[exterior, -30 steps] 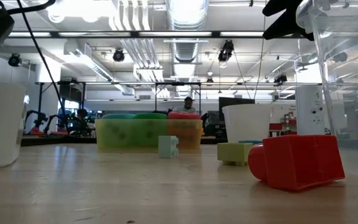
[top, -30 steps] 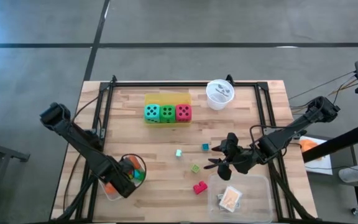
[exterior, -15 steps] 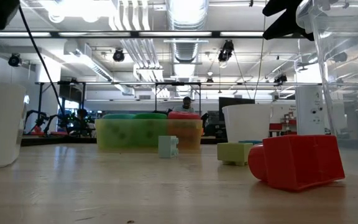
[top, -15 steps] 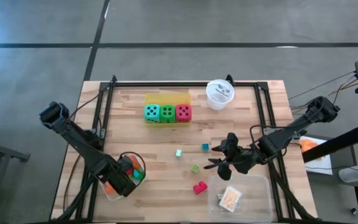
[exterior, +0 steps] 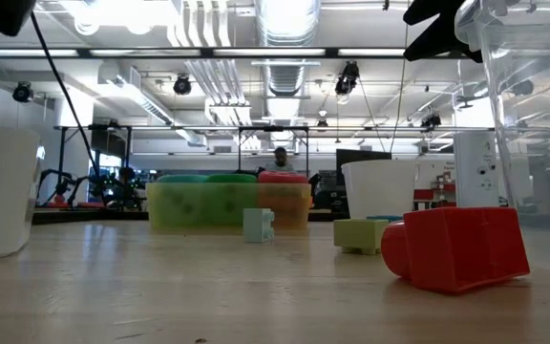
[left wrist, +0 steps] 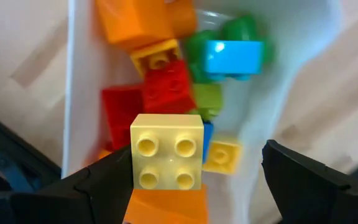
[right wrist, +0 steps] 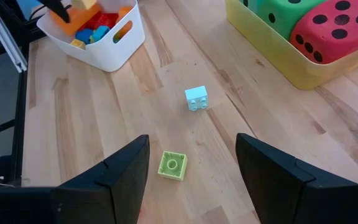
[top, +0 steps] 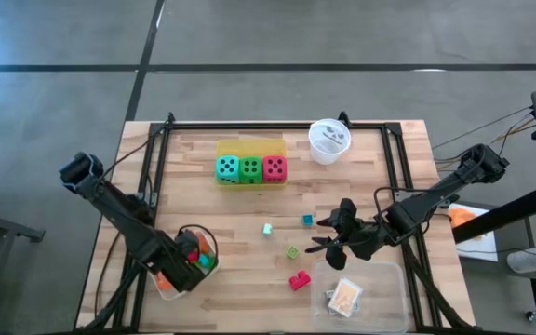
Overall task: Pick & Place Toys
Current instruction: Put the yellow game piece into the white bin
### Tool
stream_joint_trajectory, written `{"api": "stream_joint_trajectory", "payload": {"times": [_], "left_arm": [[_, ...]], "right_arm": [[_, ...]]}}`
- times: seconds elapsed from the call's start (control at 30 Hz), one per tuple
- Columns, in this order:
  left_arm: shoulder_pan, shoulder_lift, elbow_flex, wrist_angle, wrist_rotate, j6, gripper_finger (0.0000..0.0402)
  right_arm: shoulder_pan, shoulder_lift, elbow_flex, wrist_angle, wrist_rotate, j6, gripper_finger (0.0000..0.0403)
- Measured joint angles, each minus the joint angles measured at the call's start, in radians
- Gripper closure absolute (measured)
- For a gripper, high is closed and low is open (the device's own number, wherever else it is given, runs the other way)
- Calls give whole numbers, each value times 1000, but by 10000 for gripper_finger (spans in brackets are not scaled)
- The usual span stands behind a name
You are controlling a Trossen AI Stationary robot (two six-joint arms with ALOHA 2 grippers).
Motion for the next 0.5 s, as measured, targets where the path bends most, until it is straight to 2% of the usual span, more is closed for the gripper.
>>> {"api": "stream_joint_trajectory", "payload": {"times": [0.17,0.37,0.5], "left_arm": [[5,14,-58,16,0,-23,74],[6,0,-111,150,7,-44,74],[7,-1,-111,85,44,-110,74]], "right_arm": [[0,0,0,0,0,0,168],[0,0,0,0,-1,0,168],[0,0,0,0,-2,0,168]]}}
